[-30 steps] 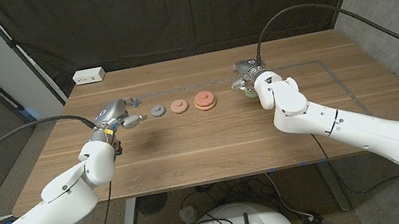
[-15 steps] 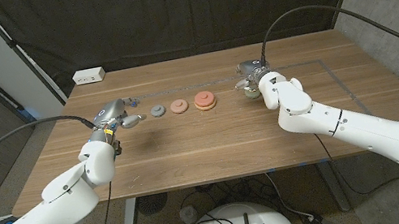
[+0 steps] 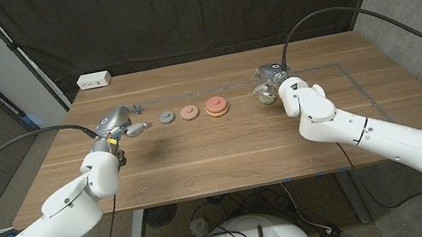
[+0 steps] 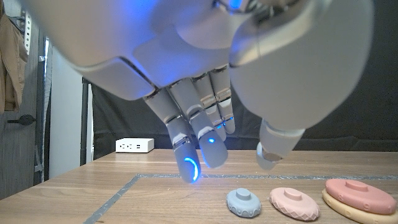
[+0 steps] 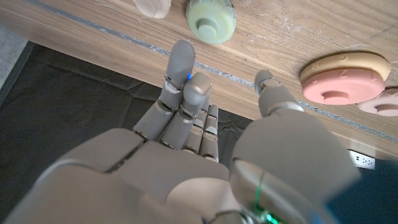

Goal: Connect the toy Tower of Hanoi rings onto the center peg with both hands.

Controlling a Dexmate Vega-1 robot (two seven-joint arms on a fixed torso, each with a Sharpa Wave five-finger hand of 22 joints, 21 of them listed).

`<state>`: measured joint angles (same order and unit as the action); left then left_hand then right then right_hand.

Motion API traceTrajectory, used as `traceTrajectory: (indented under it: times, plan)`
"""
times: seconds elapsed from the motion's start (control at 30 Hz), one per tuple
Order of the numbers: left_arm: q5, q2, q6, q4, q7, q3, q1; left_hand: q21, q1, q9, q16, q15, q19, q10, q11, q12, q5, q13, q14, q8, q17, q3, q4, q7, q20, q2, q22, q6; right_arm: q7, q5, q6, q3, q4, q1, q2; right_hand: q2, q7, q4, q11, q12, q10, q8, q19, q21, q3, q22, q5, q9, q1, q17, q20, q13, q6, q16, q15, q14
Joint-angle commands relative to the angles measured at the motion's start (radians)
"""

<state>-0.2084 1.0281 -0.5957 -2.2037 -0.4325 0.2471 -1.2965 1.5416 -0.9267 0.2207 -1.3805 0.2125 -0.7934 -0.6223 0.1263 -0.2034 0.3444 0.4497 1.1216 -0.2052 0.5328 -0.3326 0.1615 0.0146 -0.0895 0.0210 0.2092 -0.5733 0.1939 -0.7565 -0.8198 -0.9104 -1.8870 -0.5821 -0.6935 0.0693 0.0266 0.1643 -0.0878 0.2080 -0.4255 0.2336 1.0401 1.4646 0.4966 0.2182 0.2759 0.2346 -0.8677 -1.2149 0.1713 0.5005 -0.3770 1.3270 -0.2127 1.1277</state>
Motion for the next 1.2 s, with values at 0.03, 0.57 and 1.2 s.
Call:
traceTrajectory:
  times: [0.03, 0.57, 1.2]
  plan:
    - [0.000, 0.001, 0.005, 0.001, 0.006, -0.002, 0.004, 0.005, -0.001, 0.002, -0.010, 0.006, 0.001, 0.010, 0.002, 0.000, 0.007, 0.002, -0.002, -0.003, 0.007, -0.009, 0.002, 0.000, -0.120, 0.008, 0.001, 0.008, -0.016, 0.012, -0.004, 0.009, -0.010, -0.012, -0.005, 0.003, 0.000, -0.001, 0.000, 0.005, -0.012, 0.002, 0.002, 0.006, 0.009, 0.003, 0.007, 0.004, -0.015, 0.001, 0.049, 0.003, -0.003, -0.001, -0.008, 0.003]
    - [-0.029, 0.054, -0.032, -0.006, 0.093, 0.036, 0.086, 0.003, -0.011, 0.001, 0.000, 0.007, 0.005, 0.018, 0.003, 0.002, 0.006, -0.001, -0.016, 0.000, -0.012, -0.005, 0.002, 0.002, -0.119, 0.017, -0.004, 0.023, -0.037, 0.015, -0.027, 0.009, -0.027, -0.023, -0.005, 0.000, 0.000, -0.002, -0.001, 0.009, -0.021, 0.004, 0.000, 0.006, 0.012, 0.000, 0.009, 0.004, -0.017, 0.002, 0.049, 0.007, -0.009, -0.003, -0.008, 0.003]
    - [-0.089, 0.109, -0.020, 0.030, 0.249, 0.142, 0.254, 0.004, -0.018, -0.001, -0.008, 0.007, 0.006, 0.023, 0.006, 0.002, 0.006, -0.010, -0.011, -0.001, -0.015, -0.001, 0.001, 0.002, -0.120, 0.018, -0.004, 0.026, -0.030, 0.022, -0.049, 0.005, -0.036, -0.025, -0.014, -0.001, 0.001, -0.003, -0.002, 0.011, -0.025, 0.003, -0.001, 0.008, 0.015, -0.001, 0.011, 0.004, -0.018, 0.003, 0.049, 0.011, -0.012, -0.007, -0.008, 0.001]
